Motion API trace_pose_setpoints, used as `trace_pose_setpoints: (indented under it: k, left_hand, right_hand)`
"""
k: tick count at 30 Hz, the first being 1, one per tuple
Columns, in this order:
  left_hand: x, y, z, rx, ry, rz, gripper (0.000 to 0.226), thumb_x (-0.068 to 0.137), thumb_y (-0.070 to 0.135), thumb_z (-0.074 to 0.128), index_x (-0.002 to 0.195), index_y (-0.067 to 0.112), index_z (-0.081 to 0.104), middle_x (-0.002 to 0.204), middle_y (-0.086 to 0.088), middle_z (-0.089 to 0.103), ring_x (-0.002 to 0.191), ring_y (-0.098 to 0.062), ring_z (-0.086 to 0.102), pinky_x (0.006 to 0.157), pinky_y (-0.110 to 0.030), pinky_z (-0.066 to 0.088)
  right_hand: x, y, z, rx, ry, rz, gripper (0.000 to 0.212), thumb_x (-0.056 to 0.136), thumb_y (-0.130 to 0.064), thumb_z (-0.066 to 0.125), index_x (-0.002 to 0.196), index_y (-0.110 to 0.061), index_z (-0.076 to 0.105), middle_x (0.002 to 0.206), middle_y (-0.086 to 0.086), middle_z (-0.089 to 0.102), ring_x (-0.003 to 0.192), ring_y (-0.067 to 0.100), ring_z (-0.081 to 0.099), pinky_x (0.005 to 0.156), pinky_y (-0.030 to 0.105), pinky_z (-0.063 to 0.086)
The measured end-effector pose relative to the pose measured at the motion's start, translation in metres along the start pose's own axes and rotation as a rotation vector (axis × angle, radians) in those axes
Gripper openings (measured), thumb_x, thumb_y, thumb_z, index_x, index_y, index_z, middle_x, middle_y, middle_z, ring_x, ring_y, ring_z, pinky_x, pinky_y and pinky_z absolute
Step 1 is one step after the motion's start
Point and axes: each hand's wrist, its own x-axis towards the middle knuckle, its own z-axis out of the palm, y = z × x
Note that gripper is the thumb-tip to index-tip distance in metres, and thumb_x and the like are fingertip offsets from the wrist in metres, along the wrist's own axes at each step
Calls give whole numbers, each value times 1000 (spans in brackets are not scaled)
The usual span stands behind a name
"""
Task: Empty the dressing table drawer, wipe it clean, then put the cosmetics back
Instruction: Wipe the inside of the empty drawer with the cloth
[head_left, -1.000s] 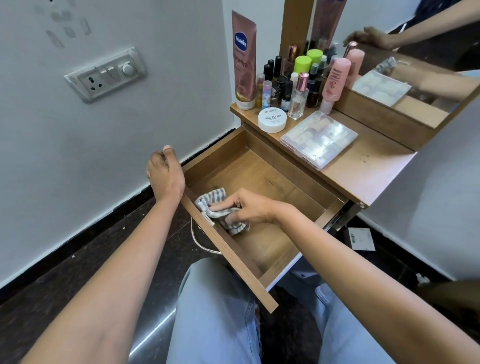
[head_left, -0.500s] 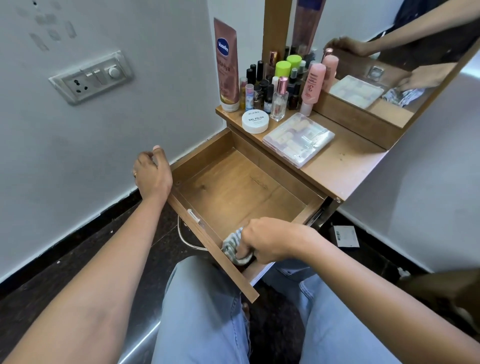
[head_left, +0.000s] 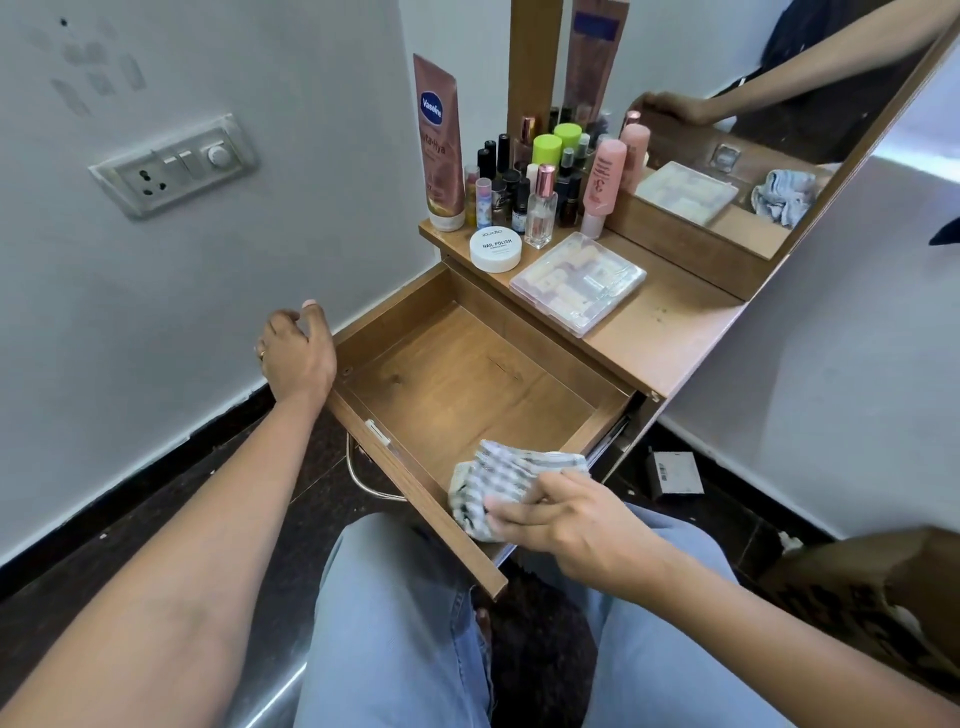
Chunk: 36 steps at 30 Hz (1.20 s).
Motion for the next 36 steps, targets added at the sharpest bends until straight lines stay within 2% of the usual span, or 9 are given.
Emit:
trace_pose_setpoints:
  k: [4, 8, 11, 15, 19, 21, 24, 28, 36]
  left_hand:
    - [1, -1, 0, 7, -7, 3, 58, 96, 49, 29, 124, 3, 50, 131, -17, 51, 123, -36, 43, 102, -47, 34]
    - [0, -1, 1, 15, -15, -3, 58, 96, 49, 29, 125, 4, 50, 131, -17, 51, 124, -36, 42, 103, -47, 33]
    - [1, -2, 1, 11, -10, 2, 58, 96, 49, 30, 125, 3, 50, 132, -17, 51, 124, -36, 43, 102, -46, 34]
    - [0, -2, 1, 20, -20, 7, 58, 97, 49, 30, 127, 3, 49, 133, -17, 49, 125, -36, 41, 103, -46, 32]
    - [1, -3, 1, 14, -17, 17, 58, 96, 49, 31, 126, 3, 50, 132, -17, 49, 124, -35, 43, 102, -45, 33]
    - [1, -3, 2, 14, -17, 22, 58, 95, 48, 32, 125, 2, 50, 132, -18, 49, 124, -35, 43, 102, -46, 34]
    - [1, -3, 2, 17, -14, 29, 57, 95, 48, 32, 125, 2, 50, 131, -18, 50, 124, -35, 42, 102, -46, 33]
    - [1, -3, 2, 24, -4, 33, 58, 96, 48, 32, 125, 2, 51, 130, -18, 51, 123, -35, 43, 102, -46, 33]
    - [1, -4, 2, 36, -3, 39, 57, 96, 48, 32, 127, 3, 50, 132, -18, 50, 124, -35, 43, 102, -45, 34]
  right_hand:
    - [-25, 29, 3, -135, 128, 174, 44, 80, -7, 47, 112, -24, 72, 115, -13, 68, 79, 12, 41, 63, 25, 45]
    - [-33, 57, -6, -306, 165, 481, 44, 93, -2, 33, 113, -11, 71, 110, 3, 72, 69, 23, 53, 59, 28, 51]
    - [-20, 42, 3, -341, 69, 748, 45, 75, 7, 61, 120, 0, 64, 113, 16, 69, 72, 30, 57, 64, 36, 54]
    - [12, -13, 15, -315, -192, 905, 51, 86, 3, 15, 121, 14, 50, 104, 26, 59, 75, 30, 52, 61, 38, 47]
    - [30, -14, 3, -345, -248, 1095, 46, 75, -1, 46, 116, 17, 56, 104, 31, 62, 78, 34, 60, 61, 37, 51]
    - [35, 7, -4, -374, -246, 1194, 45, 70, -2, 55, 111, 16, 59, 90, 28, 65, 77, 34, 59, 60, 35, 50]
    - [48, 22, -9, -434, -241, 1179, 28, 68, -6, 55, 92, 0, 67, 69, 12, 62, 70, 24, 54, 55, 27, 40]
    - [54, 13, -13, -502, -404, 1066, 35, 88, -7, 42, 119, 1, 55, 96, 6, 59, 89, 18, 51, 65, 27, 34]
    - [50, 9, -24, -467, -526, 948, 34, 90, 3, 36, 121, 10, 48, 109, 16, 53, 99, 25, 45, 70, 30, 31]
